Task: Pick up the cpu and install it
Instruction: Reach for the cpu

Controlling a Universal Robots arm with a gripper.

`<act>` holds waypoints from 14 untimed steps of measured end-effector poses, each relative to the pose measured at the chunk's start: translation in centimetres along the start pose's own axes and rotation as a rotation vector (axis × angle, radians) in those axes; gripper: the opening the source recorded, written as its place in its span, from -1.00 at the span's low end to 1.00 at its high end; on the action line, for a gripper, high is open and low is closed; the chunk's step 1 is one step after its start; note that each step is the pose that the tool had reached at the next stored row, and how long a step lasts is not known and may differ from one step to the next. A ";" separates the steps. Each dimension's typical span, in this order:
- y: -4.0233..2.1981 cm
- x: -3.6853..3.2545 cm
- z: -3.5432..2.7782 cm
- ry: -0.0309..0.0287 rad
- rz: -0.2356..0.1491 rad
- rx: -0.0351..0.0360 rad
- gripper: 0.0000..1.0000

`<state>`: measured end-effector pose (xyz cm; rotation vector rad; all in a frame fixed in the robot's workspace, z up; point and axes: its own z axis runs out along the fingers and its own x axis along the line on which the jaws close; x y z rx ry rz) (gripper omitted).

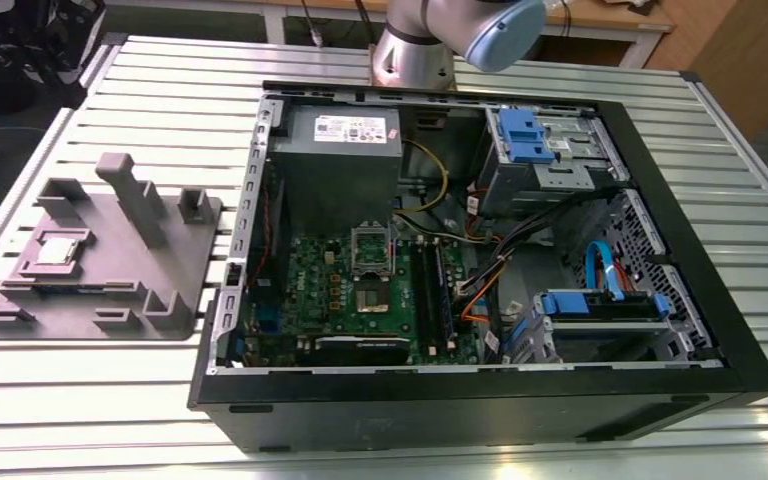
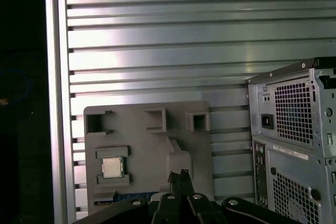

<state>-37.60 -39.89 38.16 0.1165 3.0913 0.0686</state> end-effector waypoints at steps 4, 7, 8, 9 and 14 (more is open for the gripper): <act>-0.05 0.55 0.13 0.0000 0.000 0.0000 -0.80; -0.09 1.00 0.28 0.0000 0.000 -0.0001 -0.80; -0.10 1.15 0.33 0.0001 0.000 0.0000 -0.80; -0.12 1.31 0.39 0.0000 0.000 0.0000 -0.80; -0.19 2.17 0.70 0.0000 0.000 0.0000 -0.80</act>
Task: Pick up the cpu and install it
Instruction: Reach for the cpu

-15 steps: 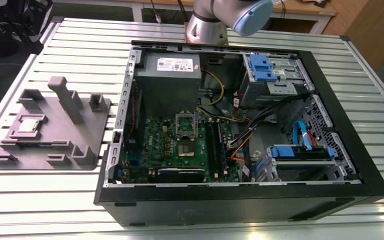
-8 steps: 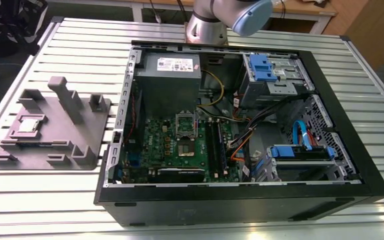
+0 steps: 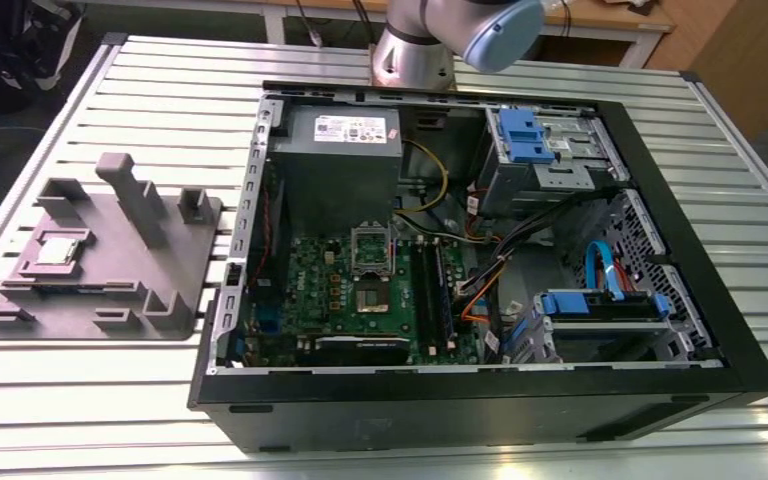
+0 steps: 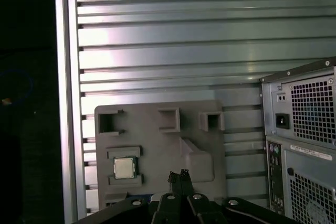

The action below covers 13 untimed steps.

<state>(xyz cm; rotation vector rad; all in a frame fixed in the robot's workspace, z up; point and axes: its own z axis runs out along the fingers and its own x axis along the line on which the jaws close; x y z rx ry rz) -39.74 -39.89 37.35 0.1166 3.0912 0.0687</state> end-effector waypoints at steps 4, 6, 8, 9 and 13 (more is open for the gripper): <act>-0.06 0.57 0.34 0.0001 0.000 0.0000 -0.80; -0.09 0.86 0.53 0.0000 0.000 0.0000 -0.80; -0.12 1.14 0.70 0.0002 0.000 0.0001 -0.80; -0.13 1.29 0.79 0.0002 0.000 0.0001 -0.80; -0.21 1.87 1.16 0.0006 0.000 0.0000 -0.80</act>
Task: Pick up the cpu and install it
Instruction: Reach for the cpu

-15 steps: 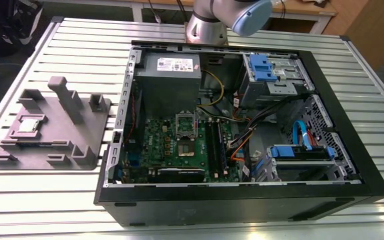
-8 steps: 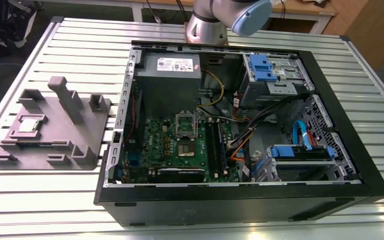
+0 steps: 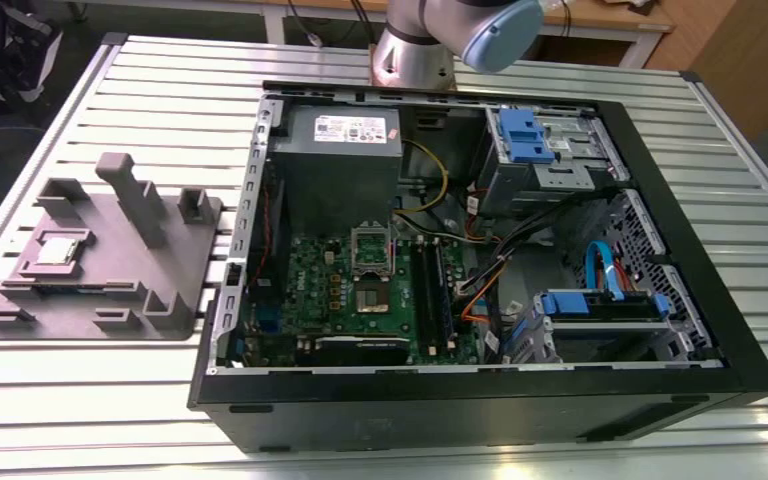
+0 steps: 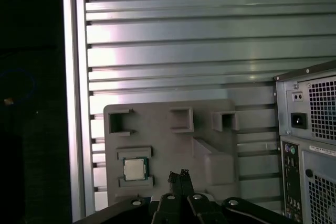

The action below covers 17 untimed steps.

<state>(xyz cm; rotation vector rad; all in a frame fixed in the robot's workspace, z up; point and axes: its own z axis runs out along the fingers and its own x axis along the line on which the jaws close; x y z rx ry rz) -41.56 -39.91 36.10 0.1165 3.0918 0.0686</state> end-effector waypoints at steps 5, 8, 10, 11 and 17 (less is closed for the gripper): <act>-0.08 0.72 0.42 0.0007 0.000 0.0000 -0.80; -0.13 1.22 0.66 0.0011 0.000 0.0001 -0.80; -0.16 1.55 0.80 0.0014 0.000 0.0002 -0.80; -0.17 1.70 0.87 0.0015 0.000 0.0001 -0.80; -0.24 2.33 1.11 0.0024 0.000 0.0003 -0.80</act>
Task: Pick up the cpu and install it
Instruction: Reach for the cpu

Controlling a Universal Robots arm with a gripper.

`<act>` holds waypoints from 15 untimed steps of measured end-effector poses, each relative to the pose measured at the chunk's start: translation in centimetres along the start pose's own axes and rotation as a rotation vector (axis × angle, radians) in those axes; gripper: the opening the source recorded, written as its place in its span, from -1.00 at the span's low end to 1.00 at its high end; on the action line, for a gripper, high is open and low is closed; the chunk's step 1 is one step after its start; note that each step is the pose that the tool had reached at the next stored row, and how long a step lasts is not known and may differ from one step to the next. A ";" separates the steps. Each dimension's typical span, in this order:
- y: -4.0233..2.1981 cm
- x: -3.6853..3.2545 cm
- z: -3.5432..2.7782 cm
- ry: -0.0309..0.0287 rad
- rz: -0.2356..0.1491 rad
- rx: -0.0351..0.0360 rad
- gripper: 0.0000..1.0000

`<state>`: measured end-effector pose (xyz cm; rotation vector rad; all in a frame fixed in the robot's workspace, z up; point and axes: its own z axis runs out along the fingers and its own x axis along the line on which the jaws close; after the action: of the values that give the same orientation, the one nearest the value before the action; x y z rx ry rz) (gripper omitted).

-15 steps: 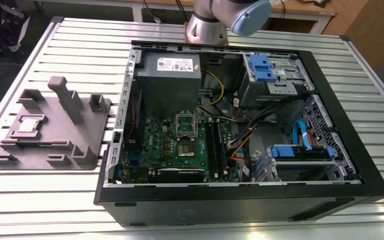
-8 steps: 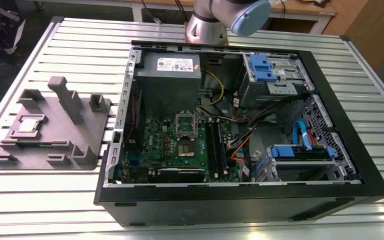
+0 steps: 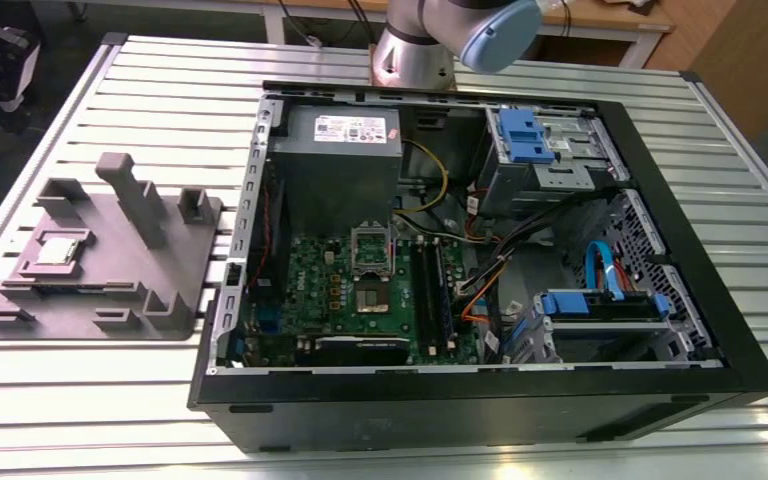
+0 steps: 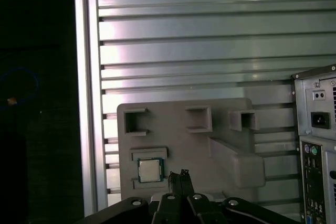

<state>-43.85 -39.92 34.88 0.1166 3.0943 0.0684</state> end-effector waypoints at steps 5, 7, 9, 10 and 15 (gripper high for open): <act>0.00 0.05 0.00 0.0000 0.000 0.0000 -0.80; 0.00 0.06 0.00 0.0000 0.000 0.0000 -0.80; 0.00 0.06 0.01 -0.0001 0.000 -0.0001 -0.80; 0.00 0.06 0.02 0.0003 0.000 0.0000 -0.80; -0.08 0.06 0.24 0.0131 0.001 0.0009 -0.80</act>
<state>-43.91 -39.98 34.64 0.1175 3.1074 0.0681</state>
